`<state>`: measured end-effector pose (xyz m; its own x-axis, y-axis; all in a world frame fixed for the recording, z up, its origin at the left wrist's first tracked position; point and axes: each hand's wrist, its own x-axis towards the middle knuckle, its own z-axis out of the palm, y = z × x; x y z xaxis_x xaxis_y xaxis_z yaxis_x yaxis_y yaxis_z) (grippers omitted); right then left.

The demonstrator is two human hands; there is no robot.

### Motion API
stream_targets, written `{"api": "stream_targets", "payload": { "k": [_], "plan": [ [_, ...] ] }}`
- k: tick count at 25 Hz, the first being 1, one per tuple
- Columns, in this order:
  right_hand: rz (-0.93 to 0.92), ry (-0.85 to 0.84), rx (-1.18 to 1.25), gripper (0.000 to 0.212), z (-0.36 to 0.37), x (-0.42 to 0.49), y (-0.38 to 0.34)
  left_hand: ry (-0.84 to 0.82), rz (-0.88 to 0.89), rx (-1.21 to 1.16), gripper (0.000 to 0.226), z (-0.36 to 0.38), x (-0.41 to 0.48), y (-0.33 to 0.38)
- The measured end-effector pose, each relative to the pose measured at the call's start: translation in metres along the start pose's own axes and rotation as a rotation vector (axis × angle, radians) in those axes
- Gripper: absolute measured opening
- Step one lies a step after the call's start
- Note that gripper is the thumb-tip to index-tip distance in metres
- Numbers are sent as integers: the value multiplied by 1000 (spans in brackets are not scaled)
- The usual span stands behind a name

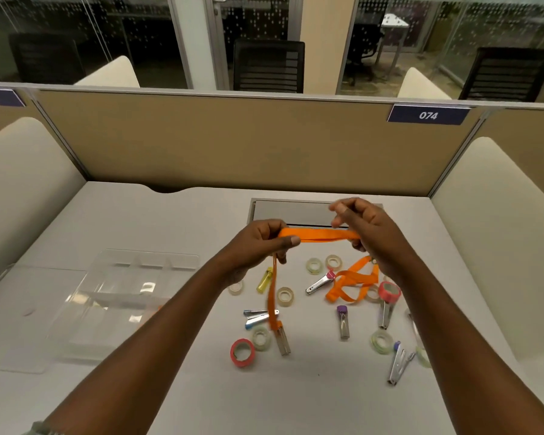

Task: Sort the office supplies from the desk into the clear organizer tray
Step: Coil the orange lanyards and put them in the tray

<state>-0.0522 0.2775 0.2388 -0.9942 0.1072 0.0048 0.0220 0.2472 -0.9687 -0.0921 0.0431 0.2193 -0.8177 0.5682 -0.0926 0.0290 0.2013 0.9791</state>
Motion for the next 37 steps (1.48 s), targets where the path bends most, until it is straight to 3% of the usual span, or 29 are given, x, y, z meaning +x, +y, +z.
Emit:
{"api": "stream_targets", "payload": {
  "k": [4,8,13,18,23,26,28,30,32,35,37],
  "plan": [
    [83,-93,-62,37,12,-15,49,69,43,-64,24,14,9,29],
    [177,-208,113,61,46,-19,71,131,50,-45,26,31,19,47],
    [204,-318,369,47,74,-21,64,196,2,-134,33,46,28,54],
    [110,-305,141,18,78,-24,82,303,9,-168,30,52,38,51],
    [180,-277,134,21,60,-37,105,487,-38,-217,23,44,45,26],
    [215,-315,-71,20,47,-40,113,611,-189,-101,25,39,48,-7],
    [268,-304,-262,18,43,-38,117,665,-358,106,46,45,47,-36],
    [345,-251,-329,25,40,-35,119,634,-525,205,73,62,42,-61],
    [434,-188,-357,31,39,-32,120,536,-690,152,96,85,35,-78],
    [480,-156,-381,25,42,-29,116,237,-993,-161,118,110,26,-90],
    [474,-213,-393,31,47,-31,110,41,-1043,-433,111,118,28,-95]
  ]
}}
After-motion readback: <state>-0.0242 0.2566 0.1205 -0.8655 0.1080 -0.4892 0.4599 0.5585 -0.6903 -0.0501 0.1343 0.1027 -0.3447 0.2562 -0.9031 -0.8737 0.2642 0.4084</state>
